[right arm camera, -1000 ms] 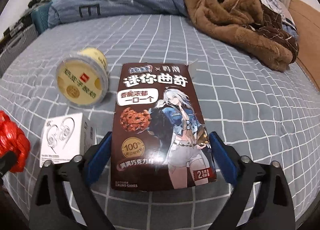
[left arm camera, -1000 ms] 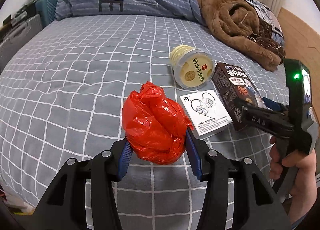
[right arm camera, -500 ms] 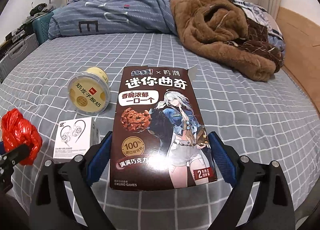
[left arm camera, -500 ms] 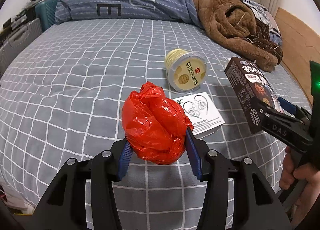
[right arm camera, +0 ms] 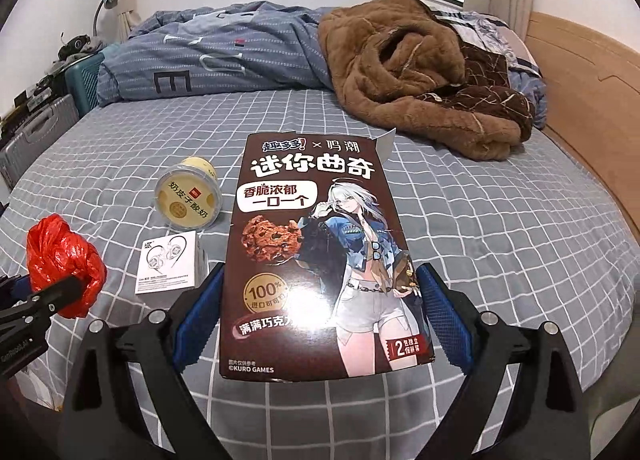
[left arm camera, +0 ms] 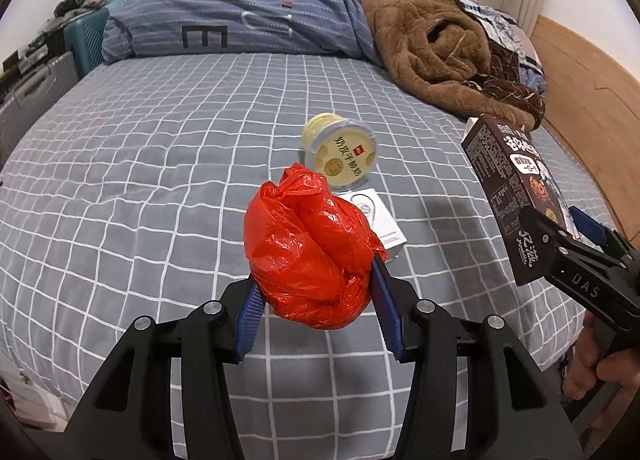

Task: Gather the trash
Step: 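Lift the red bag and cookie box off the bed with both tools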

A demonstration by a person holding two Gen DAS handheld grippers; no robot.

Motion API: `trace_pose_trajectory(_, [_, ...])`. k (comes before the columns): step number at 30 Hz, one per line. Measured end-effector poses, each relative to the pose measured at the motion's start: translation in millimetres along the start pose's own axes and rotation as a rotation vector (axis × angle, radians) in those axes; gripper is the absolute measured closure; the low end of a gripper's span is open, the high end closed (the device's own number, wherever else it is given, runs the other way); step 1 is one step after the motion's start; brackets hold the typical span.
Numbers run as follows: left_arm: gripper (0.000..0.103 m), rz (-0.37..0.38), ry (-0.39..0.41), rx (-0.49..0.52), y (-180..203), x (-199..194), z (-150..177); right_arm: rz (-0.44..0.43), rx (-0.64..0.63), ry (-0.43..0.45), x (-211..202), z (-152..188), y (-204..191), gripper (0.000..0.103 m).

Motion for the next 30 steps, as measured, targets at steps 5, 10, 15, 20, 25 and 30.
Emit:
trace_pose_trajectory(5, [0.055,0.017,0.007,0.008,6.7,-12.0,1.7,0.0,0.009,0.02,-17.5,-2.1,1.3,0.015])
trace_pose_trajectory(10, [0.055,0.026,0.02,0.011,10.9,-24.9,2.0,-0.009,0.023,0.026,-30.8,-2.6,1.8,0.014])
trace_pose_trajectory(15, [0.055,0.04,0.027,0.009,12.9,-36.0,3.7,-0.017,0.03,0.028,-43.1,-0.8,3.1,0.014])
trace_pose_trajectory(20, [0.055,0.048,0.024,0.008,16.1,-47.8,8.0,-0.016,0.029,0.041,-54.7,-2.0,6.5,0.015])
trace_pose_trajectory(25, [0.055,0.061,0.026,0.003,21.0,-58.2,10.3,-0.02,0.028,0.043,-66.2,0.1,7.9,0.015])
trace_pose_trajectory(30, [0.055,0.067,0.036,0.016,28.1,-72.9,12.1,-0.028,0.033,0.04,-83.9,7.7,7.4,0.015])
Point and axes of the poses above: each gripper's, at about its wrist camera, not at the fingertips, and x roughly the way its jaws point, y to its right, z to its underside, the point moved 1 cm from there along x, roughly the way its jaws point, and after that the axes turned 15 degrees about y, right-handed, at the moved point
